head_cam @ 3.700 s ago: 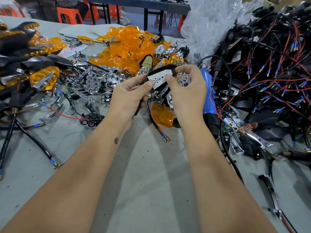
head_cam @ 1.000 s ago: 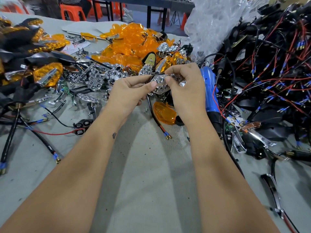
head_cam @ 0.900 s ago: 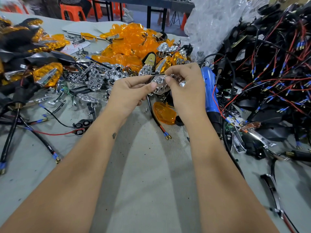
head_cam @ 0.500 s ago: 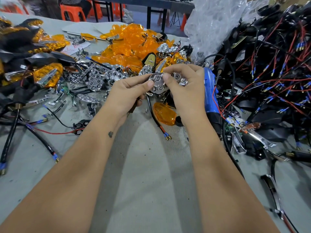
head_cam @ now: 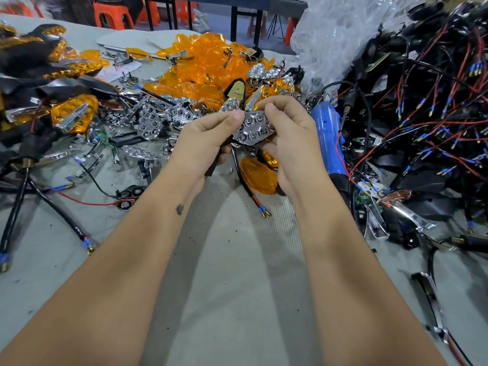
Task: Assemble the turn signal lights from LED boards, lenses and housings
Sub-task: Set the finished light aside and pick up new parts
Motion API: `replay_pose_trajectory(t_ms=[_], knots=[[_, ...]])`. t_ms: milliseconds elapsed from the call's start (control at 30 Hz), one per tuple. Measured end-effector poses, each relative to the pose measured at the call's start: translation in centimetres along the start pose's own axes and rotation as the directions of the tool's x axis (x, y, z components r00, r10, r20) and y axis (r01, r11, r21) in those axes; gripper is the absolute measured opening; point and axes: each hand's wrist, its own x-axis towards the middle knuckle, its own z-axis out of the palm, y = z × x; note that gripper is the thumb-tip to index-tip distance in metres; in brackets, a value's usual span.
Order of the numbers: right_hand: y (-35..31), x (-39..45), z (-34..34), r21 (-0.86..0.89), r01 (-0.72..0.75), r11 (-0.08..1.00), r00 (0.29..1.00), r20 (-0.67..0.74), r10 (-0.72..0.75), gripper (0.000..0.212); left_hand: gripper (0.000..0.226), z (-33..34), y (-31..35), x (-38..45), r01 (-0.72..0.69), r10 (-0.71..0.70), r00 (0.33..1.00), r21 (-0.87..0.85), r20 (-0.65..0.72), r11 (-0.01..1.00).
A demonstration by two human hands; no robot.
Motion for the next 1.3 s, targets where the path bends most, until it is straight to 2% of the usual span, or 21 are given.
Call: replay_pose_trajectory(t_ms=[167, 267, 367, 433, 567, 667, 800, 967, 1300], knots=[[-0.13, 0.06, 0.02, 0.028, -0.073, 0.997, 0.997, -0.024, 0.073, 0.009, 0.004, -0.3, 0.01, -0.06, -0.079, 0.078, 0.997, 0.068, 0.028, 0.995], [-0.25, 0.02, -0.49, 0.068, -0.077, 0.995, 0.997, -0.008, 0.077, 0.011, 0.005, -0.31, 0.07, -0.16, -0.095, 0.087, 0.994, 0.127, 0.061, 0.987], [-0.36, -0.09, -0.71, 0.104, -0.089, 0.991, 0.996, 0.025, 0.087, 0.015, 0.02, -0.17, 0.19, -0.27, -0.076, 0.064, 0.995, 0.16, 0.078, 0.984], [-0.4, -0.17, -0.68, 0.138, -0.085, 0.987, 0.995, 0.054, 0.078, 0.016, 0.027, -0.15, 0.25, -0.34, -0.091, 0.077, 0.993, 0.154, 0.092, 0.984], [-0.05, -0.13, -0.36, 0.12, -0.034, 0.992, 0.997, 0.067, 0.026, 0.01, 0.022, -0.31, 0.06, -0.32, -0.159, 0.15, 0.985, 0.124, 0.081, 0.979], [0.37, -0.15, -0.21, 0.095, 0.037, 0.995, 0.993, 0.106, -0.047, 0.016, 0.021, -0.35, 0.03, -0.15, -0.125, 0.124, 0.992, 0.065, 0.026, 0.99], [0.54, -0.33, 0.05, 0.06, 0.095, 0.994, 0.989, 0.108, -0.101, 0.006, 0.021, -0.37, 0.0, -0.14, -0.115, 0.115, 0.993, 0.043, 0.012, 0.992], [0.45, -0.27, -0.14, 0.121, 0.075, 0.99, 0.992, 0.087, -0.086, 0.015, 0.018, -0.12, -0.01, -0.34, -0.114, 0.113, 0.993, 0.027, 0.033, 0.993], [0.43, -0.18, -0.37, 0.149, 0.061, 0.987, 0.989, 0.127, -0.08, 0.016, 0.02, -0.29, -0.21, -0.28, -0.186, 0.185, 0.978, 0.004, 0.101, 0.983]])
